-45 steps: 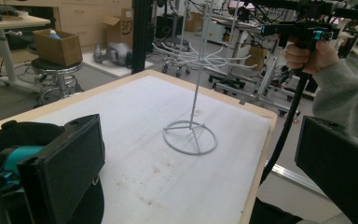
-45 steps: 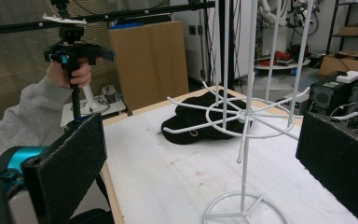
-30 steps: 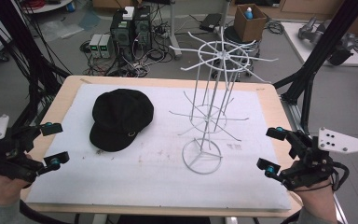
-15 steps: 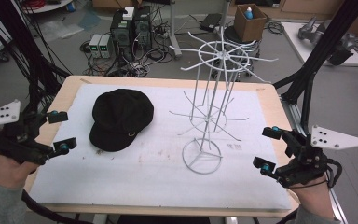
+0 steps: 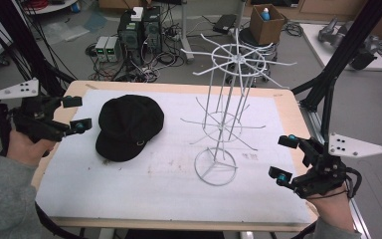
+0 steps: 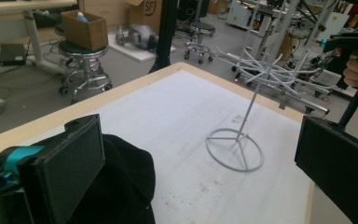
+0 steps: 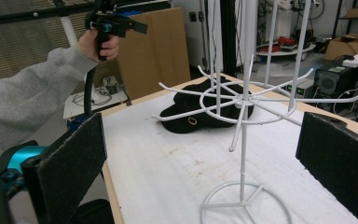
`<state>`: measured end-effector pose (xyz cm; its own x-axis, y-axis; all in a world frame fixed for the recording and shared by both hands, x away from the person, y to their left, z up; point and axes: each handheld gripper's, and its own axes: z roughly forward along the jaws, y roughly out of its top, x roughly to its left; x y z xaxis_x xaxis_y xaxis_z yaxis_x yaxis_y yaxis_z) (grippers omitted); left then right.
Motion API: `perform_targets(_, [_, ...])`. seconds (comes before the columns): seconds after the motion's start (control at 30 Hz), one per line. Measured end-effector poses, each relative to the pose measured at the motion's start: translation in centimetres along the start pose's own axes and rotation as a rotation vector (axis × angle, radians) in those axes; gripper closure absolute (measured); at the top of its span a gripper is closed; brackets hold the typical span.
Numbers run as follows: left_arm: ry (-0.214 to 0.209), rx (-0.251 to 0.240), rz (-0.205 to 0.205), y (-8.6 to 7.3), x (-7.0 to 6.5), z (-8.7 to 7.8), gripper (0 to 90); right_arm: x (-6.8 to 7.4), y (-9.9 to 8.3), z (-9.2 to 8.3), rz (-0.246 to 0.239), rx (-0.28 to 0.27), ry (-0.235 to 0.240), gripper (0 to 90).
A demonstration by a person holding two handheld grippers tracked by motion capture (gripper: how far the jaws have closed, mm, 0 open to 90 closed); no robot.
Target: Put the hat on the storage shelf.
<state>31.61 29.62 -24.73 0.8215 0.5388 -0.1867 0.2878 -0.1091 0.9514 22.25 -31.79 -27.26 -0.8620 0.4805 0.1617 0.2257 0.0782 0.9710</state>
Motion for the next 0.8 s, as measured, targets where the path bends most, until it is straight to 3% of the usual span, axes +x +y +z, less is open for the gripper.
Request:
perform_targets(0.23, [0.023, -0.001, -0.019, 0.8, 2.2, 1.5, 1.7, -0.4, -0.3, -0.5, 0.015, -0.012, -0.011, 0.6])
perform_targets(0.8, [0.027, 0.071, -0.063, 2.2, 7.6, 5.6, 1.7, -1.7, -1.1, -0.8, 0.053, -0.006, -0.037, 0.6])
